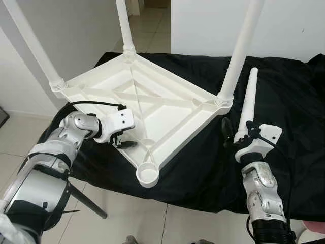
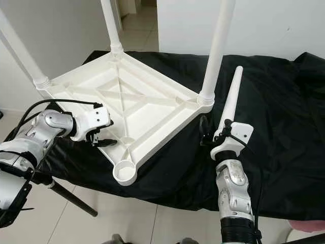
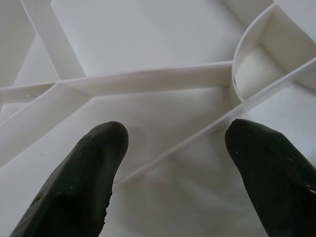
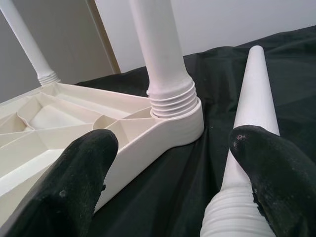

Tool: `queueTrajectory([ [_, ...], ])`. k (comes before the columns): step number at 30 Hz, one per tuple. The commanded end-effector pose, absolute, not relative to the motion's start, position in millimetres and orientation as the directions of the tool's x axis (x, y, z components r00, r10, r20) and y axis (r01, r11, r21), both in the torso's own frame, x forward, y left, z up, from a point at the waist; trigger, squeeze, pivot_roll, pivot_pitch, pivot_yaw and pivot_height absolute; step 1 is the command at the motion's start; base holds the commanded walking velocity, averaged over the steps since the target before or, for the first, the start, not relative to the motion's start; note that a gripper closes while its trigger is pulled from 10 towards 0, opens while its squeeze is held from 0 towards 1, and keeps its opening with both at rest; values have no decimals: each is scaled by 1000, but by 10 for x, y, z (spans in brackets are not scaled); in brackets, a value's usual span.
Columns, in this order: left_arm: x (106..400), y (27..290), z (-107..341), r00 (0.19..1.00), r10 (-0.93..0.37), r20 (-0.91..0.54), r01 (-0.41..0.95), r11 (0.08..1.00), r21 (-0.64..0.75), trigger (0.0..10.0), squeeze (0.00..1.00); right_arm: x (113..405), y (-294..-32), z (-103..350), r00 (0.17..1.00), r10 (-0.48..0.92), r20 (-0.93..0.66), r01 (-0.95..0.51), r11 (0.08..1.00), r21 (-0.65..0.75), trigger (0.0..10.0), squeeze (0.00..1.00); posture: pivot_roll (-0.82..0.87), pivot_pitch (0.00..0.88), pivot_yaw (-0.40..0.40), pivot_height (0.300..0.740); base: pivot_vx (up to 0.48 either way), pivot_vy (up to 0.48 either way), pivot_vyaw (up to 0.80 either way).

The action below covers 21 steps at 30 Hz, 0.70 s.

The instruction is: Building children table

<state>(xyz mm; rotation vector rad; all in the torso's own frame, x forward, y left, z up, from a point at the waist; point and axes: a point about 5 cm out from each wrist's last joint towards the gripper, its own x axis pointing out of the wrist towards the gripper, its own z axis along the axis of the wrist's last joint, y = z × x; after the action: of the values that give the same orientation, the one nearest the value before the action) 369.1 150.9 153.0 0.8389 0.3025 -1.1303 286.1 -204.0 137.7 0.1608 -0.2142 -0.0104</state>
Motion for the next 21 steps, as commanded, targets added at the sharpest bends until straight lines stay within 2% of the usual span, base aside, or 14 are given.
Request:
queueTrajectory([
  [1,3748,1519,1554,493,-644,-585,852,221,474,10000,0,2831,-2049,1322,984,-24,175,-1,990,142,10000,0,-78,74,124,740,0,0,0],
  [6,3750,1491,1532,473,-636,-609,864,203,460,10000,0,2814,-2064,1319,985,-30,170,5,990,143,10000,0,-76,90,120,740,0,0,0],
  [17,3752,1397,1552,365,-624,-691,912,90,401,10000,0,2722,-2051,1307,989,-18,146,-2,991,135,10000,0,-83,160,120,740,0,0,0],
  [21,3761,1379,1556,361,-619,-698,915,89,395,10000,0,2698,-2050,1299,990,-15,138,-4,991,132,10000,0,-83,175,123,740,0,0,0],
])
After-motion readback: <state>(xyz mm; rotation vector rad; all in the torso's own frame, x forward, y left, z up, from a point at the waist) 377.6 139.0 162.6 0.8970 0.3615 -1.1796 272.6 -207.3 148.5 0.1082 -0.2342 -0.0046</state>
